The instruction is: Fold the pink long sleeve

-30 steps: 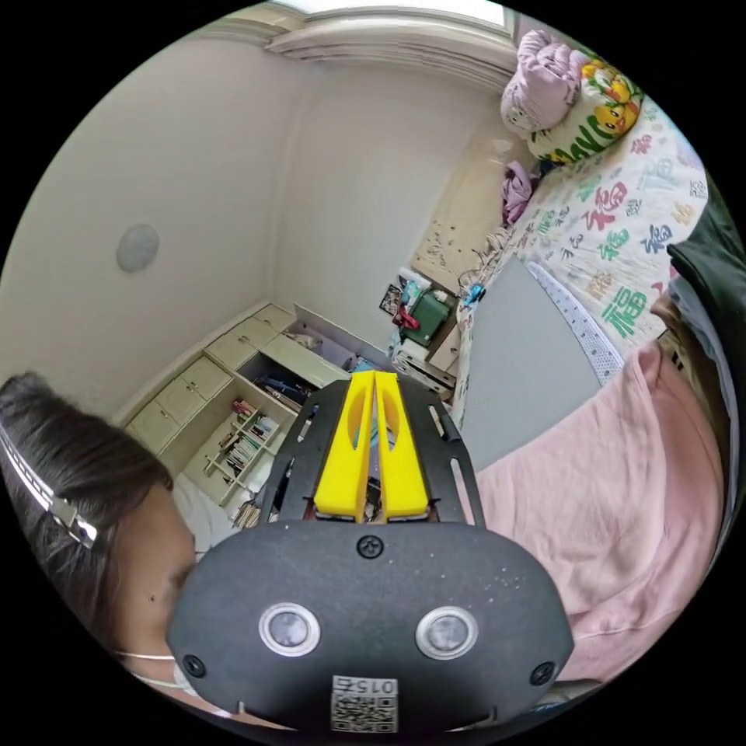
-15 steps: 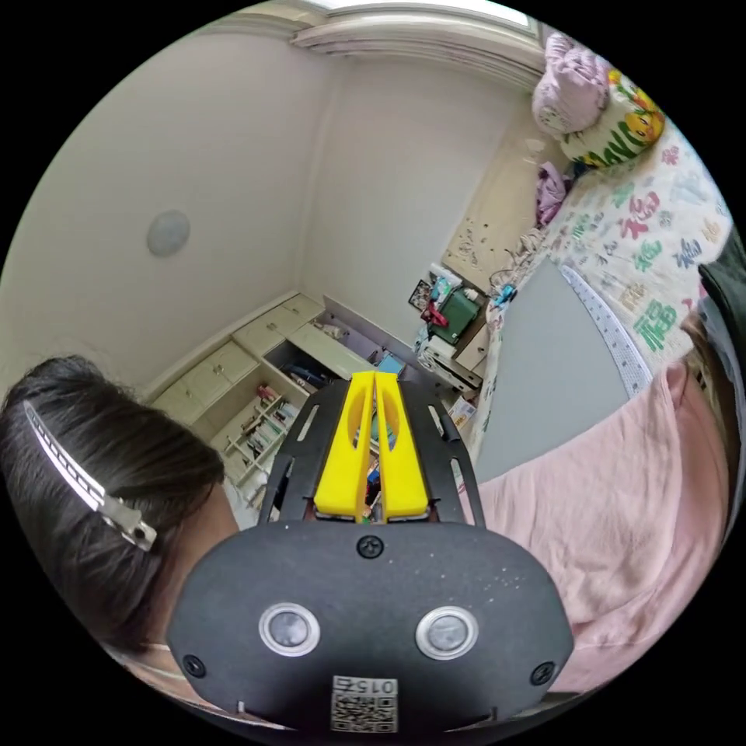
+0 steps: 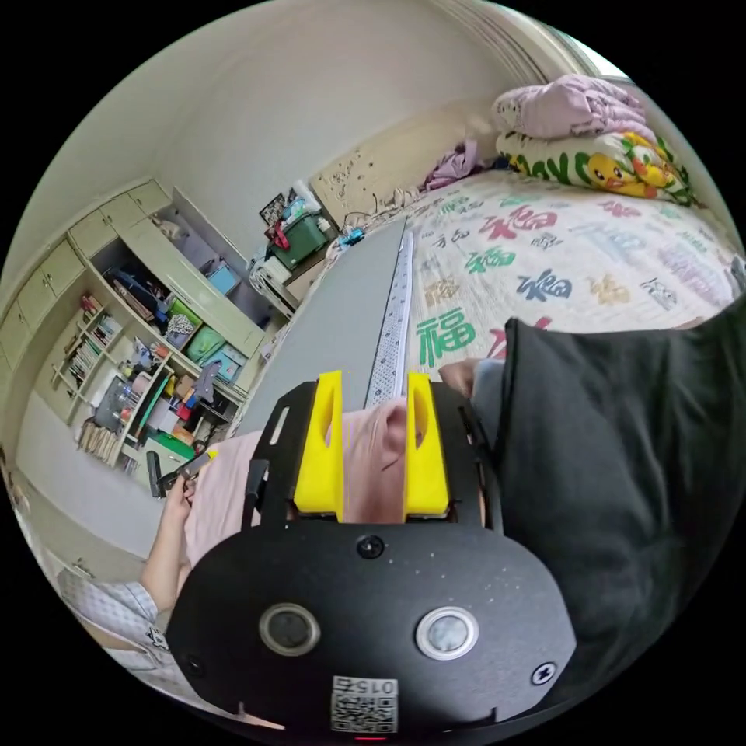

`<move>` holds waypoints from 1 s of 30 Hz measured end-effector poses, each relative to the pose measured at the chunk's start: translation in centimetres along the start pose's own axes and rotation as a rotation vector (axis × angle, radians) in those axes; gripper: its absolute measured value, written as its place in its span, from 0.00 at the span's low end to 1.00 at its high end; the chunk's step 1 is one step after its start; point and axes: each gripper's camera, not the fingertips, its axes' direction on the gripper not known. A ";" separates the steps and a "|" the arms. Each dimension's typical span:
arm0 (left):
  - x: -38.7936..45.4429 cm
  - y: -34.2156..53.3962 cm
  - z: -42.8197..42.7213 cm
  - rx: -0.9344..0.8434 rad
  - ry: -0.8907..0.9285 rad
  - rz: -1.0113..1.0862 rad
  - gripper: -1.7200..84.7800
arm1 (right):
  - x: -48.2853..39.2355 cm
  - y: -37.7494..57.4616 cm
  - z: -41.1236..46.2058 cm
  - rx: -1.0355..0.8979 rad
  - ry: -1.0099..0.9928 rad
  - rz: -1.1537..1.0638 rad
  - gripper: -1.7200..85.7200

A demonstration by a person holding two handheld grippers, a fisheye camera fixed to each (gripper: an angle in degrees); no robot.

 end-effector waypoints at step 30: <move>7.4 2.4 5.8 -0.060 -0.235 0.253 0.07 | -12.6 -4.2 25.4 -0.125 0.418 -0.226 0.06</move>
